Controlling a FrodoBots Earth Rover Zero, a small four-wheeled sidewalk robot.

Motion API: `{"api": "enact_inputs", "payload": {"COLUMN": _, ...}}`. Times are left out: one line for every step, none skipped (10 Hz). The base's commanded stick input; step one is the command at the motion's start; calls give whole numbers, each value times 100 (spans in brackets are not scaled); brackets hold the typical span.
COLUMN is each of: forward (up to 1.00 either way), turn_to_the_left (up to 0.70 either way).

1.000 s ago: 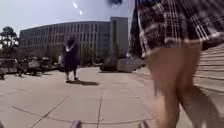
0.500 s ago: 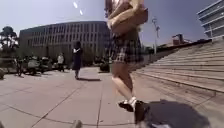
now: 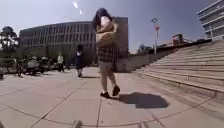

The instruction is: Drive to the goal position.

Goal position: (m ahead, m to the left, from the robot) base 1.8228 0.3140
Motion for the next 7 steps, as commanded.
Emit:
{"api": "enact_inputs", "payload": {"forward": 8, "turn_to_the_left": 0}}
{"api": "enact_inputs", "payload": {"forward": 23, "turn_to_the_left": 0}}
{"api": "enact_inputs", "payload": {"forward": 87, "turn_to_the_left": 0}}
{"api": "enact_inputs", "payload": {"forward": 100, "turn_to_the_left": 0}}
{"api": "enact_inputs", "payload": {"forward": 100, "turn_to_the_left": 1}}
{"api": "enact_inputs", "payload": {"forward": 100, "turn_to_the_left": 3}}
{"api": "enact_inputs", "payload": {"forward": 100, "turn_to_the_left": 4}}
